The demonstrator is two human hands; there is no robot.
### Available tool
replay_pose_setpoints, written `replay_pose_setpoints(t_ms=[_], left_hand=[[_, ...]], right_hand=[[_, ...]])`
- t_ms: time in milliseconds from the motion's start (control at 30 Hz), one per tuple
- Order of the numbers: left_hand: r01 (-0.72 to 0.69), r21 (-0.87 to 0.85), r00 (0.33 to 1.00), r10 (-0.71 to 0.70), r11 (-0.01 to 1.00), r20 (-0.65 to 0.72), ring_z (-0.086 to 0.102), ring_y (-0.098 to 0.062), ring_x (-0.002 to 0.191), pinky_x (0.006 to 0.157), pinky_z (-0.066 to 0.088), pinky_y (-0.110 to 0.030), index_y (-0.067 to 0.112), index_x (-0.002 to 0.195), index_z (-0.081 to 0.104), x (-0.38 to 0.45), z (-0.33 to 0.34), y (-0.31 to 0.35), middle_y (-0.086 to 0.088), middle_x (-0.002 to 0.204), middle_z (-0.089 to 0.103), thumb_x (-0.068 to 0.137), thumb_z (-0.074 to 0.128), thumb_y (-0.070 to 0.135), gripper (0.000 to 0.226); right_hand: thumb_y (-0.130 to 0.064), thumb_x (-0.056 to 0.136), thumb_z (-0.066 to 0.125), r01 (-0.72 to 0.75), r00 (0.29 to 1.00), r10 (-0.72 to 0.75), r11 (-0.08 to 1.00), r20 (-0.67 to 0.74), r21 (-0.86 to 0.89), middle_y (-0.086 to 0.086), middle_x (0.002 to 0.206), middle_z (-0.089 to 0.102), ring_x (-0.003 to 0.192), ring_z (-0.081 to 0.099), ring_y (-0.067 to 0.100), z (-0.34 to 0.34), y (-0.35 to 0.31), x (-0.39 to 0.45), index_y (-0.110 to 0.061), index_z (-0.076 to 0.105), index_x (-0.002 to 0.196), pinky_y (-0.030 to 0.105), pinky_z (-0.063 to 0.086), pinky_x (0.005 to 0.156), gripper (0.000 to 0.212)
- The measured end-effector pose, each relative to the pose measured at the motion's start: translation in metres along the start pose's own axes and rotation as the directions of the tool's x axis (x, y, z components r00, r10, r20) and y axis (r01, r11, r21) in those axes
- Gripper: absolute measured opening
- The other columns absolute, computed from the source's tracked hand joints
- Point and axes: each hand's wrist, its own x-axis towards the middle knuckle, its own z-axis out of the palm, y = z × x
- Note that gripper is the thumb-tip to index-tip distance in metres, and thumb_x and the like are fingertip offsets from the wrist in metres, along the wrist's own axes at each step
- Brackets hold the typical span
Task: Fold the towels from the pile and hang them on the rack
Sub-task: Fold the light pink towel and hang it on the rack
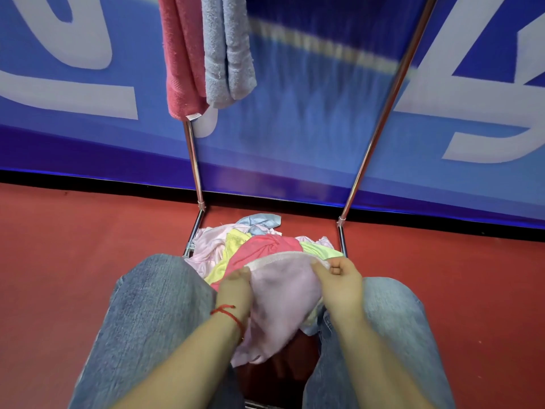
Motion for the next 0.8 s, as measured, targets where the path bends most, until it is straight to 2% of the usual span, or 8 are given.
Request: replay_pose_setpoints(t_ms=[67,133,233,333,400,567,667,800], left_hand=[[-0.090,0.002,0.995,0.090,0.996,-0.032,0.054,-0.031,0.085,0.083,0.046,-0.040,0.015,0.070,0.056,-0.013,0.013,-0.007,-0.011,0.076,0.058,0.096,0.044,0.020,0.029],[-0.214,0.016,0.976,0.215,0.977,-0.031,0.057,-0.041,0.085,0.083,0.046,-0.045,0.001,0.086,0.062,-0.026,0.023,-0.008,-0.027,0.083,0.061,0.097,0.043,0.017,0.027],[-0.370,0.022,0.929,0.371,0.929,0.000,0.056,-0.025,0.078,0.081,0.046,-0.044,-0.004,0.092,0.062,-0.034,0.026,-0.007,-0.022,0.083,0.064,0.097,0.043,0.016,0.028],[-0.405,0.085,0.914,0.407,0.910,-0.002,0.059,-0.022,0.092,0.090,0.045,-0.042,0.001,0.099,0.065,-0.032,0.020,-0.007,-0.017,0.096,0.067,0.095,0.047,0.021,0.027],[-0.424,0.138,0.903,0.429,0.895,-0.008,0.058,-0.020,0.102,0.094,0.044,-0.033,0.004,0.107,0.064,-0.030,0.016,-0.007,-0.009,0.106,0.065,0.096,0.048,0.017,0.023],[-0.490,0.158,0.871,0.487,0.857,0.057,0.056,-0.012,0.106,0.088,0.040,-0.015,0.009,0.115,0.061,-0.026,0.014,-0.009,-0.004,0.114,0.060,0.094,0.051,0.020,0.026],[-0.502,0.119,0.864,0.491,0.857,0.111,0.059,-0.014,0.104,0.093,0.048,-0.026,0.010,0.121,0.058,-0.028,0.015,-0.009,-0.006,0.114,0.058,0.089,0.059,0.028,0.036],[-0.514,0.108,0.855,0.499,0.851,0.141,0.061,-0.016,0.101,0.091,0.050,-0.030,0.012,0.117,0.059,-0.029,0.013,-0.005,-0.009,0.113,0.059,0.089,0.059,0.018,0.028]], right_hand=[[-0.016,0.080,0.070,0.047,0.999,-0.047,0.998,-0.001,-0.045,-0.004,0.062,0.046,0.055,0.041,0.010,0.015,-0.001,-0.009,-0.016,0.051,0.074,0.019,0.034,0.053,0.020],[-0.012,0.081,0.070,0.082,0.995,-0.082,0.997,0.058,-0.002,-0.005,0.061,0.050,0.053,0.046,0.006,0.028,0.000,-0.019,-0.020,0.049,0.071,0.012,0.036,0.050,0.024],[-0.005,0.081,0.069,0.090,0.981,-0.106,0.990,0.160,0.106,-0.008,0.062,0.056,0.052,0.052,-0.002,0.039,-0.001,-0.031,-0.023,0.053,0.072,0.012,0.042,0.055,0.025],[-0.002,0.081,0.068,0.063,0.969,-0.104,0.981,0.224,0.182,-0.008,0.070,0.061,0.064,0.058,0.005,0.040,0.000,-0.033,-0.025,0.058,0.078,0.017,0.046,0.063,0.025],[0.000,0.082,0.067,0.037,0.959,-0.099,0.973,0.265,0.229,-0.008,0.076,0.065,0.071,0.063,0.004,0.039,0.000,-0.034,-0.026,0.062,0.083,0.014,0.048,0.066,0.026],[0.006,0.085,0.061,-0.017,0.939,-0.076,0.964,0.335,0.266,-0.001,0.093,0.071,0.082,0.068,0.003,0.036,0.001,-0.032,-0.016,0.067,0.097,0.018,0.052,0.081,0.026],[0.008,0.087,0.056,-0.051,0.939,-0.053,0.955,0.339,0.292,0.008,0.098,0.070,0.091,0.067,0.018,0.032,0.000,-0.031,-0.018,0.067,0.094,0.027,0.053,0.089,0.029],[0.010,0.088,0.052,-0.093,0.925,-0.041,0.940,0.379,0.329,0.010,0.093,0.071,0.082,0.069,0.014,0.030,-0.002,-0.031,-0.016,0.067,0.093,0.019,0.055,0.076,0.029]])
